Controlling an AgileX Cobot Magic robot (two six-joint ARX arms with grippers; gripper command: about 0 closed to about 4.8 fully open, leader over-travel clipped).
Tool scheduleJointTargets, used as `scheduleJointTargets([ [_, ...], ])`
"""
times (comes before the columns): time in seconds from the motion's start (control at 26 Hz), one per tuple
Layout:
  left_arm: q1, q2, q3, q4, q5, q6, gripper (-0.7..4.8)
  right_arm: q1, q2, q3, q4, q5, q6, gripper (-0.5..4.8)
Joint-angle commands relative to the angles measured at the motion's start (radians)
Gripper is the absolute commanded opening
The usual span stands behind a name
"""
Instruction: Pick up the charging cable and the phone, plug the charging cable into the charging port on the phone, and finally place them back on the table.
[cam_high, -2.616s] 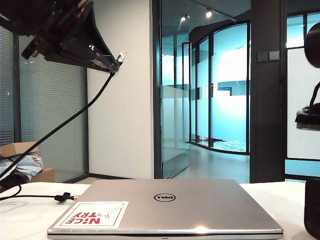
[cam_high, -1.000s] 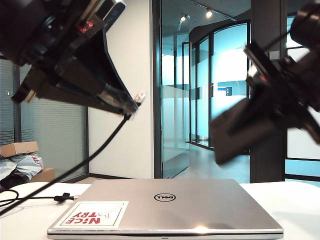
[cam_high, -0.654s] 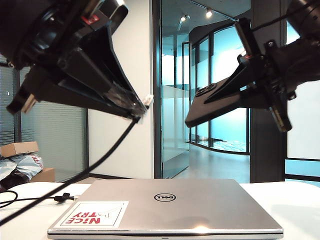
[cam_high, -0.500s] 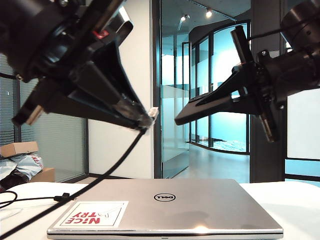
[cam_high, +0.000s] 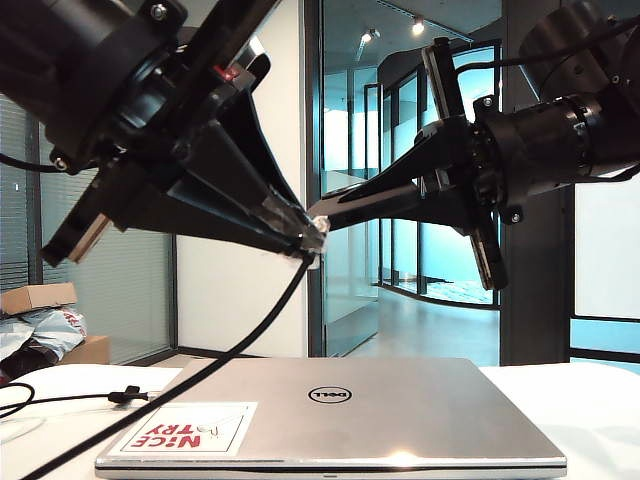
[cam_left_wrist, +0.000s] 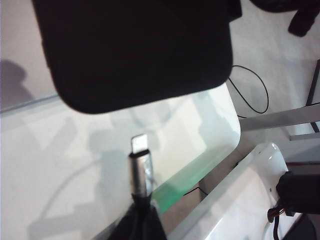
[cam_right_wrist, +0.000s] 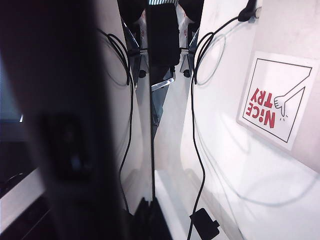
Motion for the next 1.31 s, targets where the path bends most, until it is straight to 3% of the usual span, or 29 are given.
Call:
scheduleJointTargets([
  [0.04,-0.001,-0.002,0.0,0.028,0.004,-0.002,-0.06,-0.001,-0.002,0.007,0.037,-0.036,0.004,-0.06],
  [1.31,-0.001,-0.002,0.0,0.025,0.004,0.005,-0.06,0.036,0.011,0.007,0.097,-0.045,0.03,-0.06],
])
